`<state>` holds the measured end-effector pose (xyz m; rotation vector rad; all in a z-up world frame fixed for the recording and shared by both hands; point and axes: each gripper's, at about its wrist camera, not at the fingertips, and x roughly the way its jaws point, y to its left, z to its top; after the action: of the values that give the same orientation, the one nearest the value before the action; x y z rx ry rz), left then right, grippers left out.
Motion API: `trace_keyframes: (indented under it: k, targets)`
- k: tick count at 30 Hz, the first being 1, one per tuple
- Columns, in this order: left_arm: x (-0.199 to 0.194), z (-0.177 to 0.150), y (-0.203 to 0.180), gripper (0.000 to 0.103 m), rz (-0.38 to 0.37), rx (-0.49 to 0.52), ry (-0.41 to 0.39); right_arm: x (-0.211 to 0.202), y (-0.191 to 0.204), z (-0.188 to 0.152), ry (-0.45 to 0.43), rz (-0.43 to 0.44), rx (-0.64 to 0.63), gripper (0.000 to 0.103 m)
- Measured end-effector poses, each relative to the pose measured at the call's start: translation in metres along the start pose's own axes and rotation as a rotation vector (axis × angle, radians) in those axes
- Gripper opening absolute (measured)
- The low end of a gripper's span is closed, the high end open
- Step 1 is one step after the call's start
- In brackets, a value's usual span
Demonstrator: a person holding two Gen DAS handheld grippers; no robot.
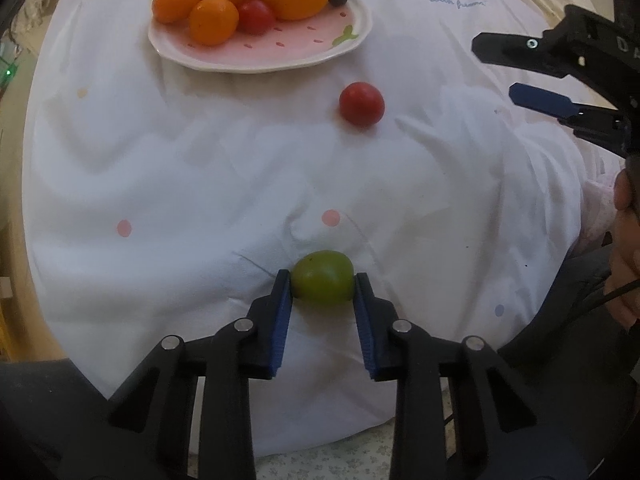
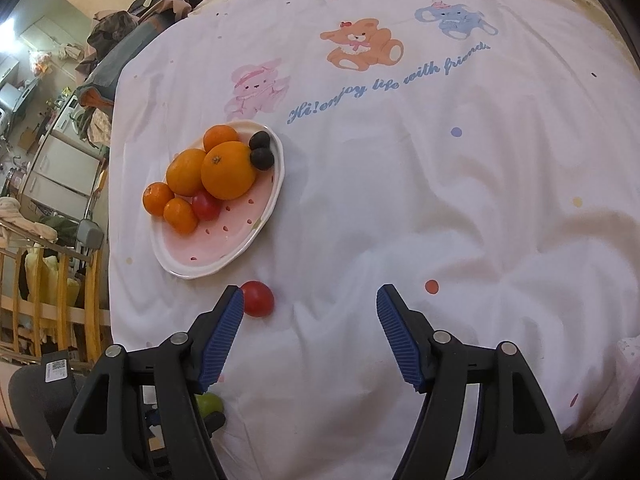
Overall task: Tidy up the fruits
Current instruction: 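Grasp the small green tomato with the left gripper, then grasp the red tomato with the right gripper while the left gripper holds the green tomato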
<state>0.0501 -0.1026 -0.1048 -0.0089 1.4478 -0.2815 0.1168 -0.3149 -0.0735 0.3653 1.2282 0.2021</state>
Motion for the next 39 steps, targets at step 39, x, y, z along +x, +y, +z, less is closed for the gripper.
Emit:
trace_keyframes:
  k: [39]
  targets:
    - [-0.063,0.022,0.063,0.026,0.115,-0.180,-0.230,0.073,0.067,-0.001,0.185,-0.022,-0.261,0.033]
